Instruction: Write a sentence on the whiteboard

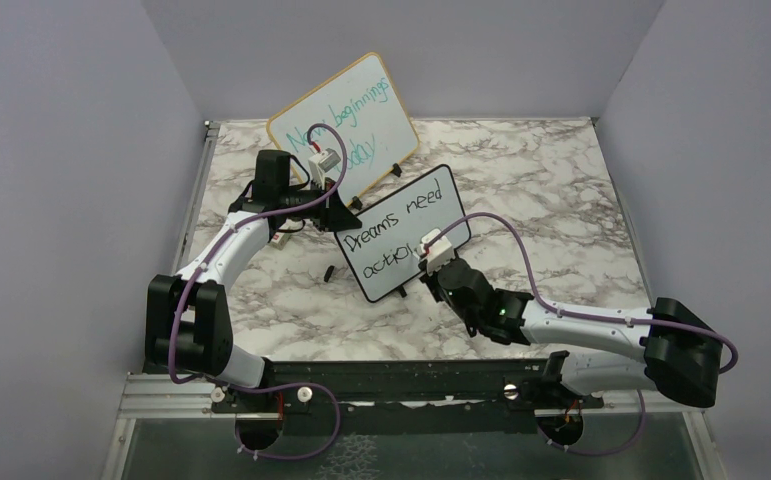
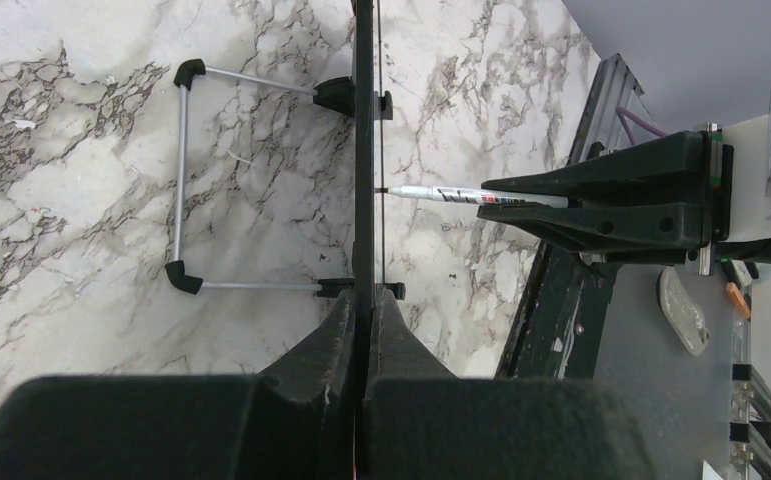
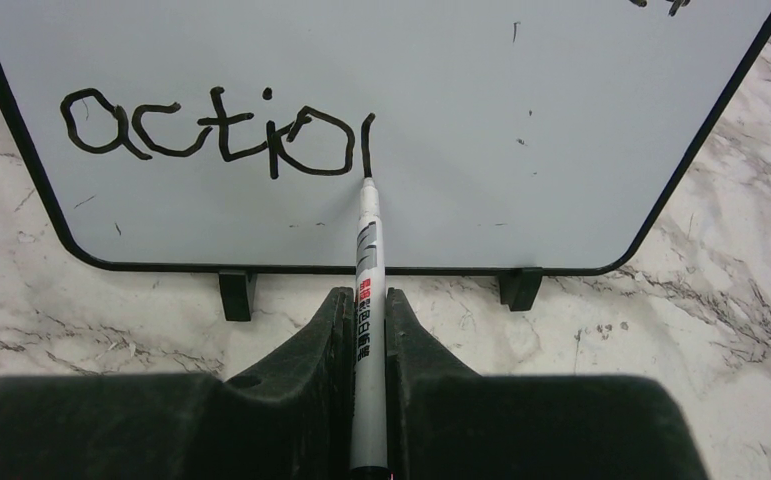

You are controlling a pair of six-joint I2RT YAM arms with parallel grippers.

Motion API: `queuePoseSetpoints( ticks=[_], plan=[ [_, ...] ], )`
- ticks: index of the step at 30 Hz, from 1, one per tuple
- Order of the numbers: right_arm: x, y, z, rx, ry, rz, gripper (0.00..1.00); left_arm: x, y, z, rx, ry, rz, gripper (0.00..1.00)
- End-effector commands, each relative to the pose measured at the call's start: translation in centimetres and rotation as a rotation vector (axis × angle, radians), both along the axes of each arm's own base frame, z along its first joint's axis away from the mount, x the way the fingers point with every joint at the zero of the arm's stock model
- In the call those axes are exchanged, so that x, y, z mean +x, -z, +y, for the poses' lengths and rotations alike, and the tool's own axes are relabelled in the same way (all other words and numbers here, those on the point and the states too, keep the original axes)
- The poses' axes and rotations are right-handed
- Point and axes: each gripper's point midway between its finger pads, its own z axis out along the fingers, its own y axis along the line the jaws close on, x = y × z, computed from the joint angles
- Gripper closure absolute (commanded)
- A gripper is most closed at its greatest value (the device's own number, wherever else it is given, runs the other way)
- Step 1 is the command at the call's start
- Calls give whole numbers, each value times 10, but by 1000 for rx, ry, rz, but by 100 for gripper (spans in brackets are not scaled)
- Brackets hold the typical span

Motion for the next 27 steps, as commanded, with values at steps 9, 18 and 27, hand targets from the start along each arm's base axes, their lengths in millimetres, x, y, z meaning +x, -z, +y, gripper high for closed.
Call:
queuePoseSetpoints(
  ticks=[9,18,27],
  plan=[
    [14,-33,9,59,8,-82,100,-6,13,0,20,12,52,100],
    [18,-37,9,66,19,-94,100,-6,13,0,21,11,52,100],
    [23,-35,2,57,53,-88,100,-6,13,1,22,10,53,100]
  ],
)
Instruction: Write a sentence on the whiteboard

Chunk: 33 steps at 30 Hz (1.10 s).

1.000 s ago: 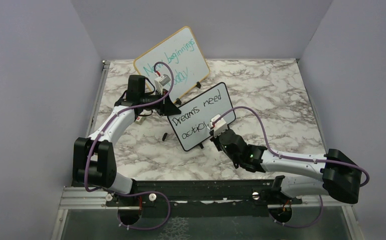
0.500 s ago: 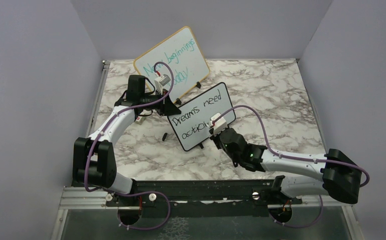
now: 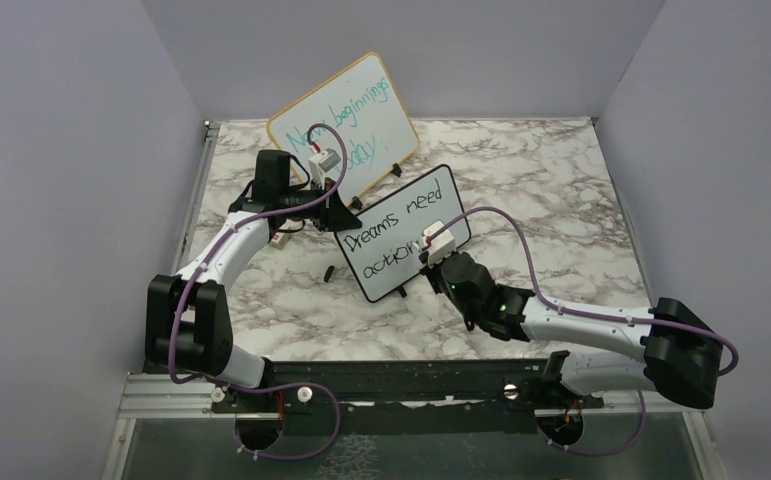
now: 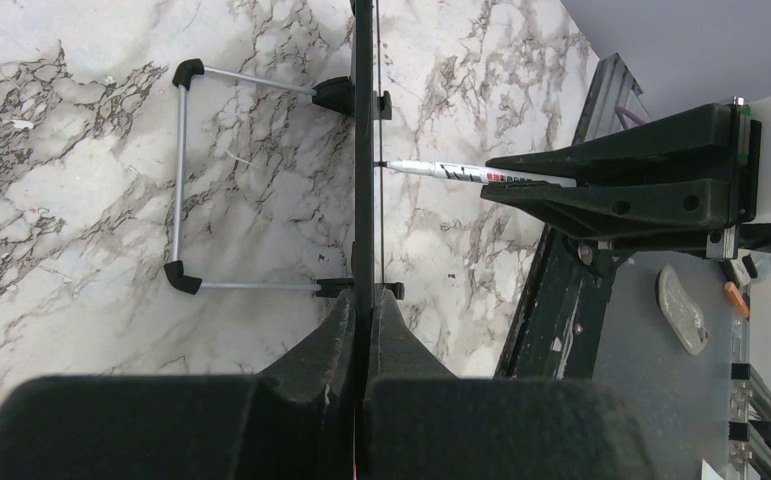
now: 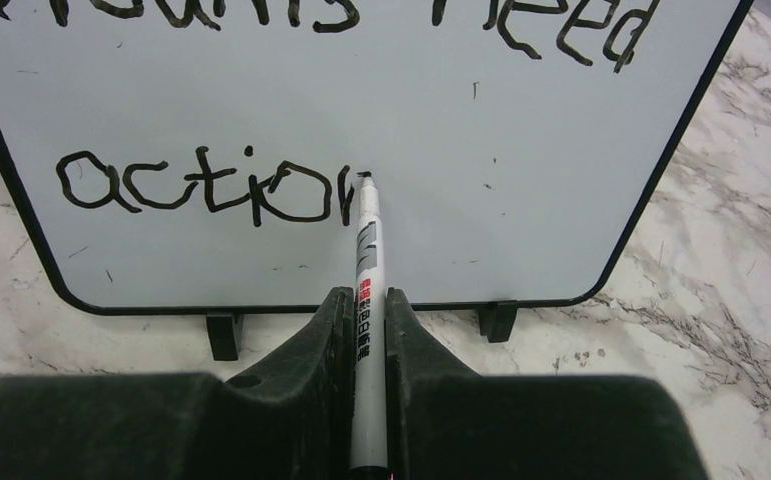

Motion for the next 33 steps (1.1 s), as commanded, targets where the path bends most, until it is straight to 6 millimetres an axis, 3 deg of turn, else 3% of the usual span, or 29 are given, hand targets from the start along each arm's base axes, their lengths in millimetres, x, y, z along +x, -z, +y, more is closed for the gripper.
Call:
queuePoseSetpoints(
  ticks=[1,17,33],
  plan=[
    [11,-17,-1,35,44,-32,100,-6,14,1,24,9,53,100],
    [-4,-5,4,23,-53,17,100,-4,14,1,25,8,53,100],
    [-6,12,1,-17,-47,54,100,-5,14,1,24,9,53,100]
  ],
)
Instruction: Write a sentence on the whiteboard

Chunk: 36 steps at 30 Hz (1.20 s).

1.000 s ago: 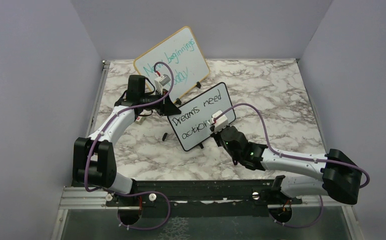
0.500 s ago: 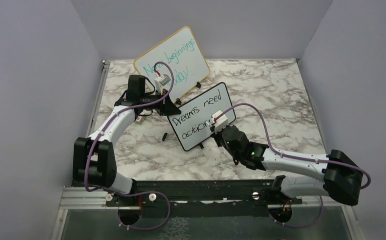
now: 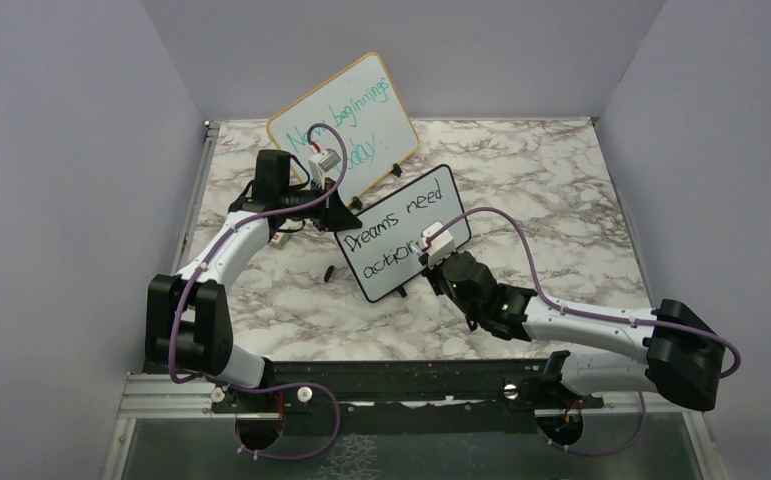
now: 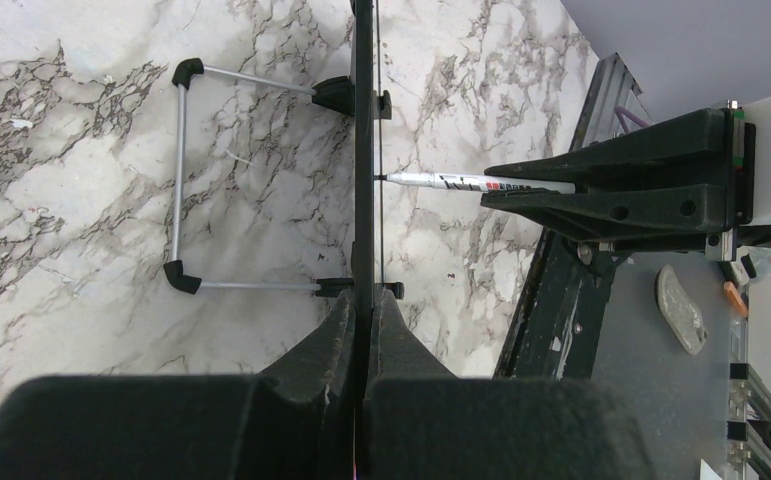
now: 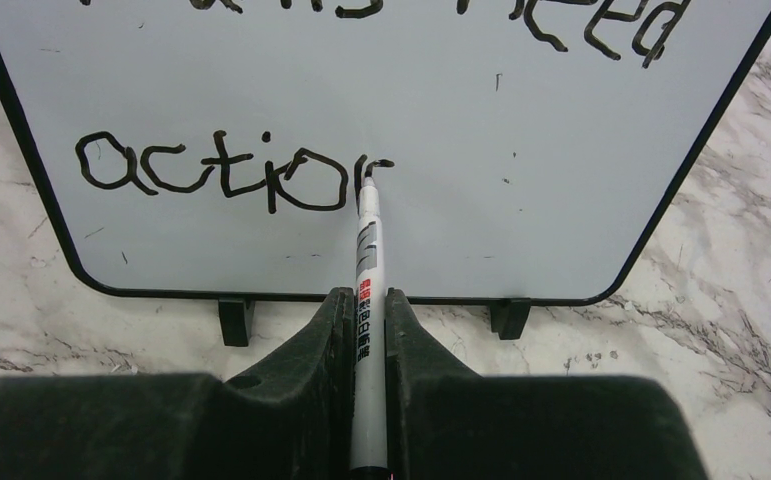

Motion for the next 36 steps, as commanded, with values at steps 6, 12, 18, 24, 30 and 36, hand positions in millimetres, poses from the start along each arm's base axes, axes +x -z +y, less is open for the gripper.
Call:
queuePoseSetpoints(
  ticks=[6,12,18,24,30,36],
  plan=[
    [-1,9,1,-20,-14,27,100,-5,14,1,24,9,51,100],
    [-3,10,0,-23,-16,35,100,-5,14,1,24,9,53,100],
    [0,6,-3,-10,8,17,100,-5,14,1,25,8,52,100],
    [7,-7,-9,27,62,-30,100,-5,15,1,26,8,53,100],
    [12,-12,-11,41,84,-47,100,-5,15,1,26,8,52,100],
    [14,-17,-8,55,77,-51,100,-5,14,1,24,11,52,100]
  ],
)
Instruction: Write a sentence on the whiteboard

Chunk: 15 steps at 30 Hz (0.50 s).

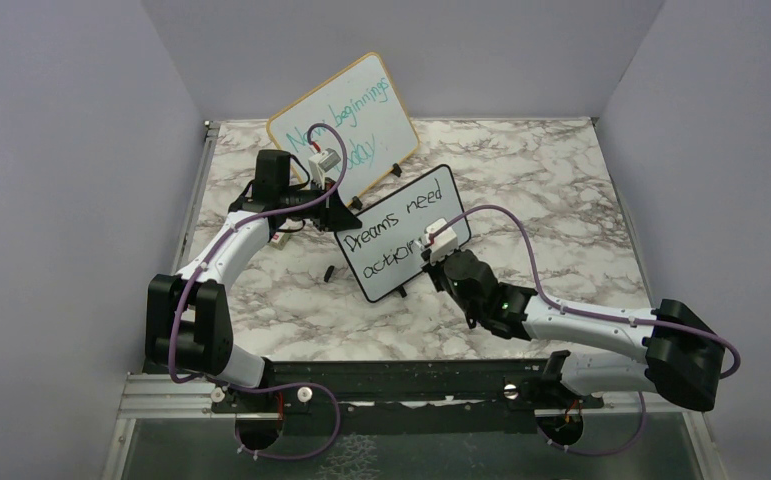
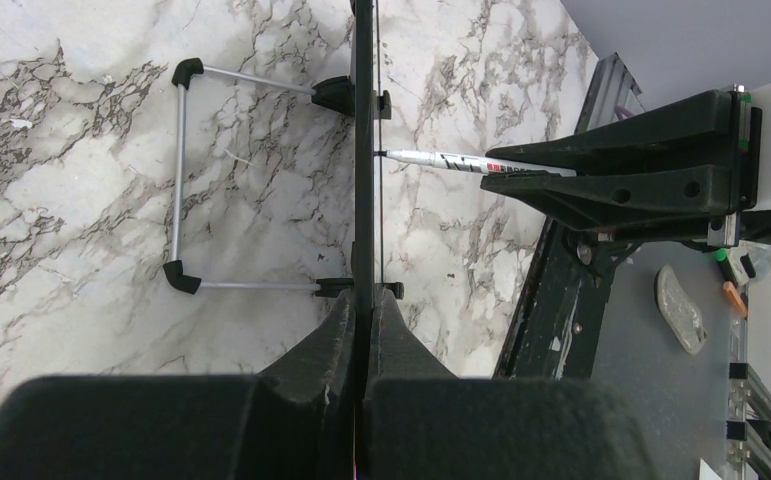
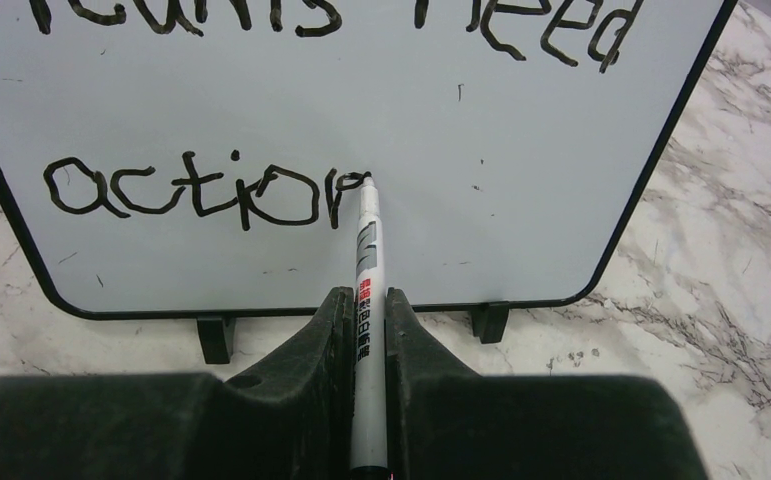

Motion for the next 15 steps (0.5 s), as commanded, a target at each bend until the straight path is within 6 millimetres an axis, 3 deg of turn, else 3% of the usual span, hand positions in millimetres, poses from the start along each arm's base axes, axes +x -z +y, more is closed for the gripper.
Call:
queuePoseSetpoints(
  ticks=[1,15],
  plan=[
    [5,-11,-1,43,24,-26,100,-5,14,1,24,10,52,100],
    [-5,11,-4,13,7,58,100,-5,15,1,26,9,53,100]
  ],
)
